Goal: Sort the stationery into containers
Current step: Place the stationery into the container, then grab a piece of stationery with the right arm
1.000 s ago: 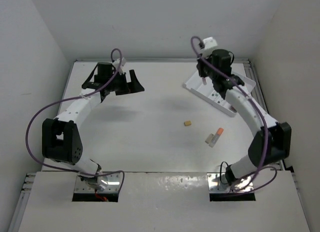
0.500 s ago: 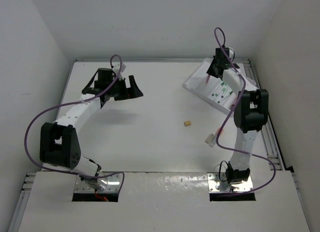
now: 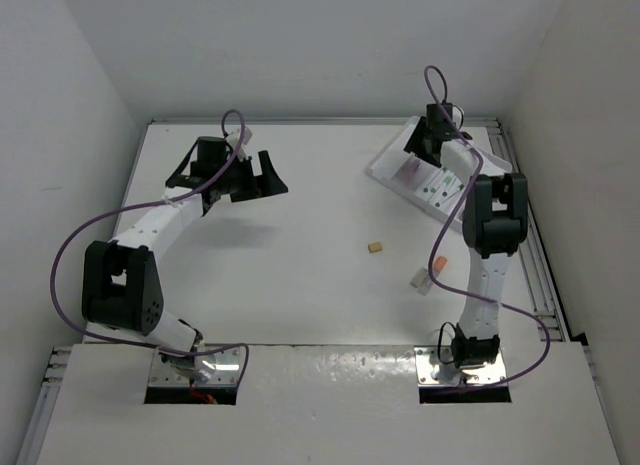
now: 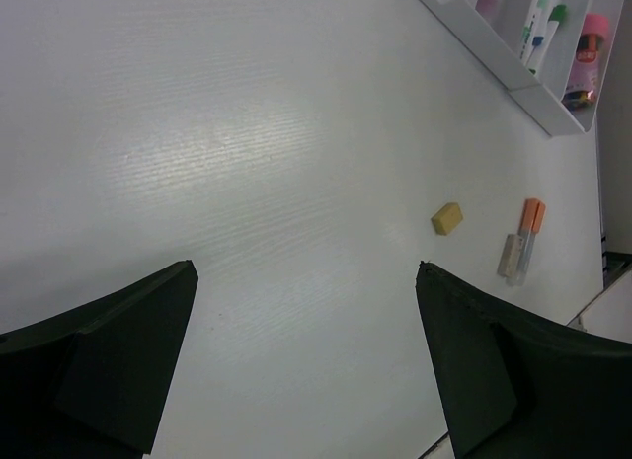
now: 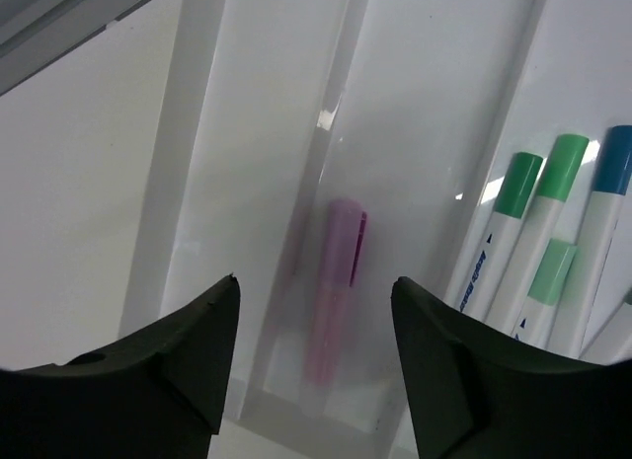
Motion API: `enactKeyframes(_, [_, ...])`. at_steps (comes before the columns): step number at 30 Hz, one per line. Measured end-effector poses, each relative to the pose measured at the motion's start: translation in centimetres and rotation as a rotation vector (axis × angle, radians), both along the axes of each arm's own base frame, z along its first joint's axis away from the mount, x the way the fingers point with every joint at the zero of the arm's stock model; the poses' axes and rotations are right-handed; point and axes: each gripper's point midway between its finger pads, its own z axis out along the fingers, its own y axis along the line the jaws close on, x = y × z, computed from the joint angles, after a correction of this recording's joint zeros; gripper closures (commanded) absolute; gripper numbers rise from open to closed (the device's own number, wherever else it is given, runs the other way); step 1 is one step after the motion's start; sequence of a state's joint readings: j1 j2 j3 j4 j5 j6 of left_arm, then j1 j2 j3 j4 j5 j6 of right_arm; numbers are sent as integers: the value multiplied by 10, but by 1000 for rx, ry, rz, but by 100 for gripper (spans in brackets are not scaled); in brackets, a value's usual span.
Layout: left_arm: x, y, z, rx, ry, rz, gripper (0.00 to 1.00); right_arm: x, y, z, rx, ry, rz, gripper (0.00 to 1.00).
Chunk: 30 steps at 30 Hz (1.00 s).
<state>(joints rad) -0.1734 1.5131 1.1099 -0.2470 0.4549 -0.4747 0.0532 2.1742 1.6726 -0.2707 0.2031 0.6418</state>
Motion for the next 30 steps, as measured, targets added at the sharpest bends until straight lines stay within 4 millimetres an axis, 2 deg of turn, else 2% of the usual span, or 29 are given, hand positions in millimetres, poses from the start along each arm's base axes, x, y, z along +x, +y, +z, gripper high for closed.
enactKeyframes(2, [0, 1, 0, 4, -1, 3, 1, -1, -2, 3, 7, -3, 23, 46])
enactKeyframes(3, [1, 2, -1, 9, -4, 6, 1, -4, -3, 5, 10, -3, 35, 53])
enactKeyframes(5, [2, 3, -1, 19, -8, 12, 1, -25, -5, 14, 21, 13, 76, 57])
enactKeyframes(7, [2, 4, -1, 34, -17, 15, 2, -56, -5, 32, 24, 36, 110, 58])
enactKeyframes(10, [3, 5, 5, 54, -44, 24, 2, -109, -7, 78, 16, 12, 149, 58])
enactKeyframes(11, [2, 5, 7, 58, -53, 26, 2, -133, -6, 100, 11, -21, 163, 59])
enactKeyframes(12, [2, 4, 10, 62, -65, 24, 2, -144, -6, 109, 8, -36, 168, 59])
enactKeyframes(13, [1, 3, 13, 65, -75, 22, 2, -164, -5, 120, 10, -60, 174, 59])
enactKeyframes(15, [0, 1, 14, 70, -85, 15, 2, -194, -1, 124, 27, -61, 183, 59])
enactKeyframes(18, [-1, 3, 10, 85, -80, 17, 3, -232, 5, 95, 77, 36, 177, 59])
enactKeyframes(21, [-2, 7, 5, 110, -77, 22, 3, -272, 8, 41, 139, 221, 144, 60])
enactKeyframes(24, [-3, 13, 3, 146, -80, 30, 2, -309, 7, 3, 180, 375, 94, 59])
enactKeyframes(26, [-4, 16, 4, 165, -84, 37, 2, -323, 8, -9, 204, 432, 70, 57])
enactKeyframes(30, [-9, 23, 4, 196, -94, 51, 2, -327, 11, -22, 254, 484, 50, 58])
